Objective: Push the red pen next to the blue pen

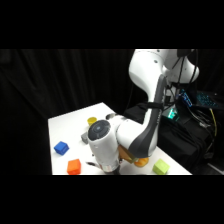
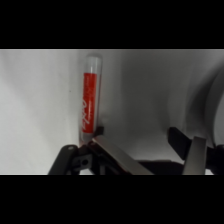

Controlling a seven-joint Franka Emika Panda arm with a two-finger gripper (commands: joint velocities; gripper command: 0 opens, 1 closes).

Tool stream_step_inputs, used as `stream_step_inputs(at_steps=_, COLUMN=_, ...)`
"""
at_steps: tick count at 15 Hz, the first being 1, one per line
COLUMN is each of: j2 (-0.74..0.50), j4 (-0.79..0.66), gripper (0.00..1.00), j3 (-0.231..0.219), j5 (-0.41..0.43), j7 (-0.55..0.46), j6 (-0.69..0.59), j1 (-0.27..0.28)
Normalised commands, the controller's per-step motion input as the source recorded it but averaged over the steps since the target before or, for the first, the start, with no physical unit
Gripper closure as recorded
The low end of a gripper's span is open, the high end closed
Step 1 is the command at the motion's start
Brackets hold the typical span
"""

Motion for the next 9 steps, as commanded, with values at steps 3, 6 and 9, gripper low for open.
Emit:
stream_step_inputs(at_steps=3, j2=-0.24, j4=-0.39, gripper=0.00, j3=-0.052, j5=0.005, j7=0.05, j6=0.29, j1=-0.069)
stream_step_inputs(at_steps=6, j2=-0.39, j4=-0.62, gripper=0.00, j3=-0.078, j5=0.001, j7=0.03, j6=0.33, j1=-0.116)
stream_step_inputs(at_steps=9, j2=-0.41, j4=-0.62, gripper=0.00, j3=-0.073, j5=-0.014, j7=0.01, j6=0.29, j1=-0.109)
